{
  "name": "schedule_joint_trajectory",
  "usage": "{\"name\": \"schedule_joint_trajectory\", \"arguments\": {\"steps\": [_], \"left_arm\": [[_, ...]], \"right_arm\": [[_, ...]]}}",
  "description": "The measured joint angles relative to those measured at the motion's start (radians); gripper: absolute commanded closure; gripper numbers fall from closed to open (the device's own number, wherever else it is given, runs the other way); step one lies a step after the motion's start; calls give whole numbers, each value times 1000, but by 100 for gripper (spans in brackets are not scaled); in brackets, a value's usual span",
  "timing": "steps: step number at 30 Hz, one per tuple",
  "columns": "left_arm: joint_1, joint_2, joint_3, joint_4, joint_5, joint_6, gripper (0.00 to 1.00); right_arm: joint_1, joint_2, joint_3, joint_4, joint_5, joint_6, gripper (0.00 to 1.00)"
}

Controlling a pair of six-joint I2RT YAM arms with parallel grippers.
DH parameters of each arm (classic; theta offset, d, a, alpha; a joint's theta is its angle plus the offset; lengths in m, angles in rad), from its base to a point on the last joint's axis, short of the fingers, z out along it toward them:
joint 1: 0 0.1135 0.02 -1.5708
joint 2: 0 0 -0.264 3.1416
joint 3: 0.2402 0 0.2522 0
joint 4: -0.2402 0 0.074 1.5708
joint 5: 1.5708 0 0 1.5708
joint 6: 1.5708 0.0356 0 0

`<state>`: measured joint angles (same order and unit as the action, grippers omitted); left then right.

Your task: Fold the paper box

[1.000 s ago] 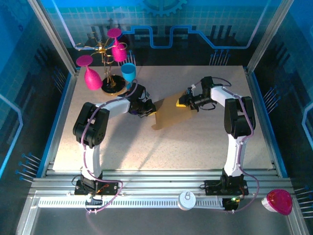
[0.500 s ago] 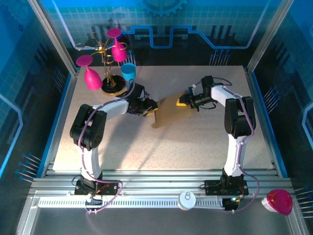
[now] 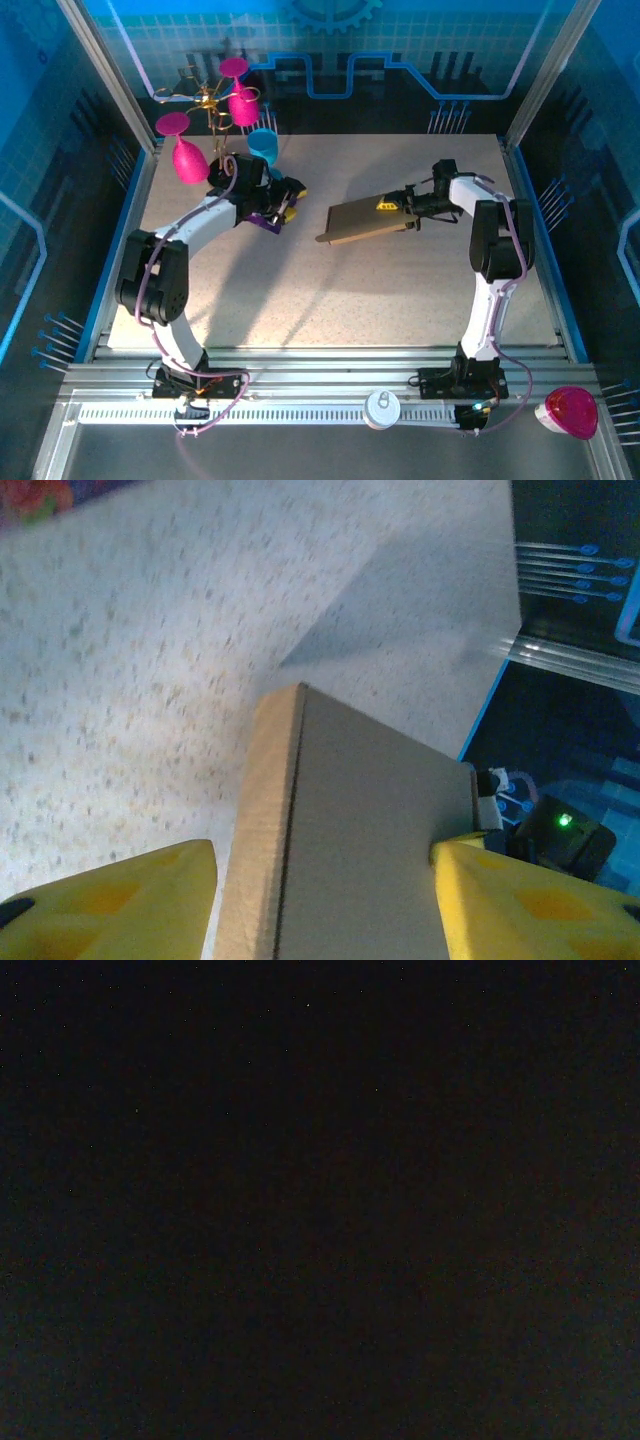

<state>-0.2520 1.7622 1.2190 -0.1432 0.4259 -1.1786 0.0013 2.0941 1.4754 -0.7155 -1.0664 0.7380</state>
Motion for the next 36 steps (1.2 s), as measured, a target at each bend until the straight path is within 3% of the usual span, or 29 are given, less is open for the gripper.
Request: {"name": "schedule_joint_trajectory", "arguments": {"steps": [9, 25, 31, 36], "left_arm": [[-3, 42, -90, 118, 115, -215, 30], [-72, 139, -237, 597, 151, -639, 29], [-111, 147, -275, 713, 146, -755, 34], [-115, 156, -284, 774, 120, -812, 54]], "right_arm": [[0, -77, -85, 60, -68, 208, 65], [54, -120, -265, 554, -124, 671, 65], [71, -120, -340, 773, -124, 848, 65], [77, -120, -410, 998, -124, 1016, 65]]}}
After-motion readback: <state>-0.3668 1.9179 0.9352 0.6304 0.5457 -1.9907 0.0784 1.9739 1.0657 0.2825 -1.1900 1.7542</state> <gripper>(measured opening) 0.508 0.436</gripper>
